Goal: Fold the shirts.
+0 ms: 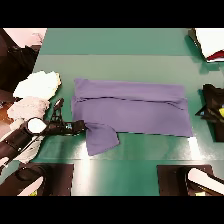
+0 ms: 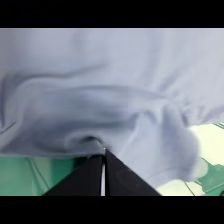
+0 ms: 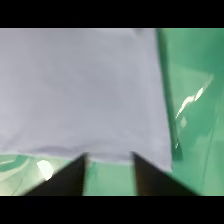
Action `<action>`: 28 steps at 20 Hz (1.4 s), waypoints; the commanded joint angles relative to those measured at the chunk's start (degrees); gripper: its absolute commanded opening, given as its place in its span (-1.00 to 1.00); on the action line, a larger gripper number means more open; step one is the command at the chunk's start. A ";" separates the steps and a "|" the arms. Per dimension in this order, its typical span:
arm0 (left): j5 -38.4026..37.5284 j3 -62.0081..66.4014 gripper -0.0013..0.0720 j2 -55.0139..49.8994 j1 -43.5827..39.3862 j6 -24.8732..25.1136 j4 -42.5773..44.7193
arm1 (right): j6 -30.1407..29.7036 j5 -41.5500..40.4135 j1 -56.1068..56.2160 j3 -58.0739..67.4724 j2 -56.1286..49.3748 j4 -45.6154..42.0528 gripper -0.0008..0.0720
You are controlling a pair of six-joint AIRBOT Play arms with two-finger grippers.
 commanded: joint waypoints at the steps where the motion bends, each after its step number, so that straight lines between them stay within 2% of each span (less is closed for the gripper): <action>1: 0.28 2.93 -0.89 0.04 -0.04 2.27 -0.07 | -2.19 -3.72 -7.30 -10.08 0.79 0.17 0.16; 6: 0.31 3.17 -0.89 0.04 -0.04 2.29 -0.04 | -2.19 -6.88 -13.60 -16.35 -2.43 0.68 0.15; 14: 2.89 3.17 -0.89 0.04 -0.04 2.45 -0.02 | -2.16 -12.41 -9.90 -18.10 -1.31 5.35 0.14; 15: 2.91 3.17 -0.89 0.04 -0.04 2.43 -0.04 | -2.16 -12.35 -8.59 -18.10 -1.38 5.42 0.01; 16: 2.69 3.17 -0.89 0.04 -0.04 2.43 -0.04 | -2.19 -12.28 -7.28 -18.10 -1.36 5.40 -0.30; 19: 1.68 4.07 -0.89 0.07 -0.02 4.92 0.74 | -2.19 -12.39 -4.63 -18.08 0.04 4.46 -0.94; 21: -1.42 6.88 -0.89 0.07 -0.02 4.94 3.69 | -2.19 -12.02 -4.85 -18.08 3.61 4.37 -0.93; 24: -11.76 13.05 -0.90 0.35 -0.04 4.79 8.13 | -2.16 -7.85 -7.02 -18.08 11.10 2.23 -0.94; 28: -25.38 19.26 -0.89 0.37 -0.02 4.81 8.48 | -2.12 -0.90 -7.65 -18.08 20.31 -7.28 -0.94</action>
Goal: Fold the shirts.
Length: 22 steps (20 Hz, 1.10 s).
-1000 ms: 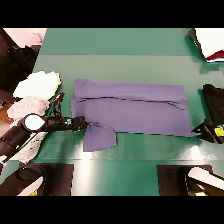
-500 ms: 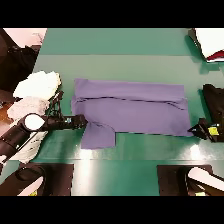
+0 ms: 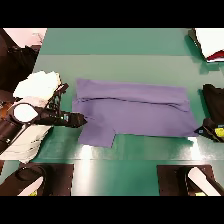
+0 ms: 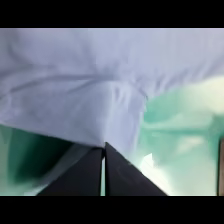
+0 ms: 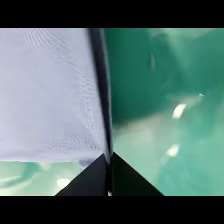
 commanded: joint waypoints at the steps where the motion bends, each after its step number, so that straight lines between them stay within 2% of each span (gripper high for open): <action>1: -11.50 5.64 -0.90 0.07 -0.02 0.13 1.97 | 0.13 5.20 -0.42 0.02 7.34 -7.52 -0.94; 4: -6.71 10.16 -0.89 0.04 -0.02 0.07 6.19 | 0.61 3.10 2.40 0.81 8.33 -7.39 -0.94; 7: 8.90 12.33 -0.89 -0.13 3.06 -6.58 16.22 | 1.70 -1.46 8.52 5.70 3.67 -7.37 -0.94; 8: 12.41 12.33 -0.89 -0.83 5.18 -6.60 15.98 | 2.58 -2.56 10.62 8.17 1.09 -7.39 -0.94; 10: 14.58 12.59 -0.89 -3.80 7.74 -6.43 14.95 | 3.10 -4.46 14.25 13.09 -4.13 -7.39 -0.94; 12: 18.73 12.74 -0.89 -7.65 7.82 -3.96 13.81 | 3.15 -5.62 17.16 18.05 -9.40 -7.39 -0.94; 19: 33.11 12.98 -0.89 -21.16 7.85 -4.02 11.06 | 5.53 -5.51 21.62 32.50 -25.05 -7.39 -0.94; 22: 33.73 16.72 -0.89 -26.25 7.85 -3.93 11.08 | 6.12 -5.51 22.95 37.03 -29.70 -7.39 -0.94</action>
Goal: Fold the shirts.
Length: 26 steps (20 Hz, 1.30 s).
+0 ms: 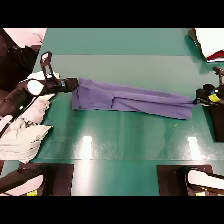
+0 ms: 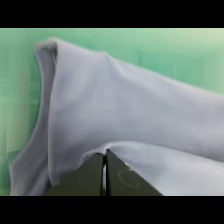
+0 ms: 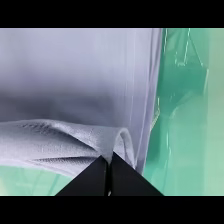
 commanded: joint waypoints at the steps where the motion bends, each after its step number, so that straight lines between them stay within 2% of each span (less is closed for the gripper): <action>1: 3.39 3.74 -0.89 -6.29 0.04 0.13 -0.11 | 0.79 -0.09 1.97 5.99 -6.16 0.00 -0.94; 3: 3.21 6.47 -0.89 -9.11 0.07 0.09 -0.13 | 2.56 -0.57 1.97 7.74 -8.09 0.07 -0.93; 4: 2.80 7.58 -0.88 -10.10 0.07 0.11 -0.09 | 4.55 -1.53 1.95 8.28 -8.72 0.46 -0.86; 6: 1.31 9.70 0.47 -11.34 0.07 0.07 -0.09 | 4.79 -2.99 0.42 9.77 -9.84 5.73 0.52; 7: -0.20 10.95 0.71 -11.45 0.17 0.11 0.00 | 4.42 -2.58 -1.11 10.86 -10.10 9.66 0.61; 8: -2.19 12.52 0.71 -11.34 0.37 0.13 0.22 | 3.17 -1.70 -2.84 11.63 -9.99 12.83 0.61; 9: -4.98 14.51 0.71 -11.08 0.48 0.15 0.33 | 0.72 0.42 -4.33 12.15 -9.68 15.06 0.61; 12: -13.94 19.15 0.71 -10.16 0.39 0.31 0.74 | -4.31 7.54 -9.18 9.07 -7.78 14.60 0.60; 13: -16.26 19.78 0.37 -10.08 0.39 0.57 0.07 | -5.49 7.98 -10.86 6.56 -7.39 14.73 0.60; 14: -17.46 19.82 -0.32 -10.10 0.39 1.77 -0.52 | -6.32 7.76 -12.37 4.15 -7.39 15.10 0.60; 15: -18.78 19.82 -0.90 -10.12 0.39 2.71 -0.52 | -6.62 6.86 -13.55 1.62 -7.67 15.08 0.60; 19: -22.73 19.82 -0.87 -10.14 0.37 3.08 -2.34 | -10.64 3.54 -14.93 -5.51 -11.10 18.08 0.59; 22: -24.22 19.76 -0.87 -10.34 -0.22 3.13 -3.06 | -12.63 1.66 -14.58 -6.54 -14.78 26.18 0.59; 25: -24.22 19.76 -0.87 -10.34 -2.51 3.78 -3.04 | -14.12 0.04 -13.20 -6.56 -16.31 32.48 0.20; 26: -24.04 19.76 -0.87 -10.45 -3.72 4.85 -3.04 | -14.14 -0.57 -12.41 -6.54 -16.28 32.57 0.19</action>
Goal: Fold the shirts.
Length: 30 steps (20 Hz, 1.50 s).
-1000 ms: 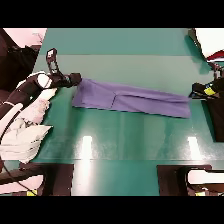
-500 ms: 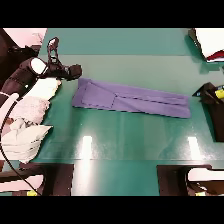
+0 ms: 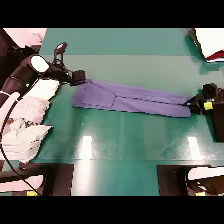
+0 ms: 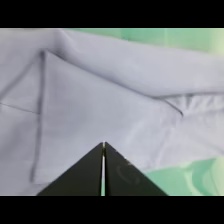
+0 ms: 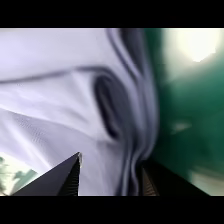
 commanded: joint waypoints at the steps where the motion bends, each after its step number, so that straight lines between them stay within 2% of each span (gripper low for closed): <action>1: -0.85 0.04 -0.89 -0.59 -3.43 1.88 -0.37 | -2.47 -2.19 2.03 -0.31 -1.31 4.63 -0.15; 2: -0.90 0.07 -0.89 -1.44 -4.92 2.38 -0.42 | -4.15 -1.77 2.91 0.35 -1.31 4.63 -0.76; 3: -0.50 0.11 -0.89 -2.49 -6.25 2.71 -0.74 | -4.76 -0.55 3.61 1.49 -1.29 4.66 -0.93; 5: 1.11 1.22 -0.89 -5.53 -8.46 3.21 -3.19 | -5.05 3.69 4.85 5.29 -0.98 5.11 -0.94; 8: 1.51 7.93 -0.89 -11.96 -11.21 6.71 -7.74 | -3.82 7.67 8.13 12.35 2.71 5.07 -0.94; 13: 1.46 21.07 -0.90 -24.04 -15.30 6.75 -8.22 | 3.34 7.80 16.76 25.14 10.16 5.09 -0.94; 18: 1.07 27.04 -0.90 -32.41 -18.71 6.78 -10.67 | 7.17 6.84 28.09 36.65 10.12 5.09 -0.94; 26: 1.40 27.28 -0.90 -34.93 -19.08 8.76 -13.64 | 9.16 5.27 41.22 49.55 3.28 4.92 -0.94; 30: -3.02 28.33 -0.90 -33.81 -17.29 8.66 -10.60 | 9.03 1.95 44.30 48.76 2.12 4.94 -0.94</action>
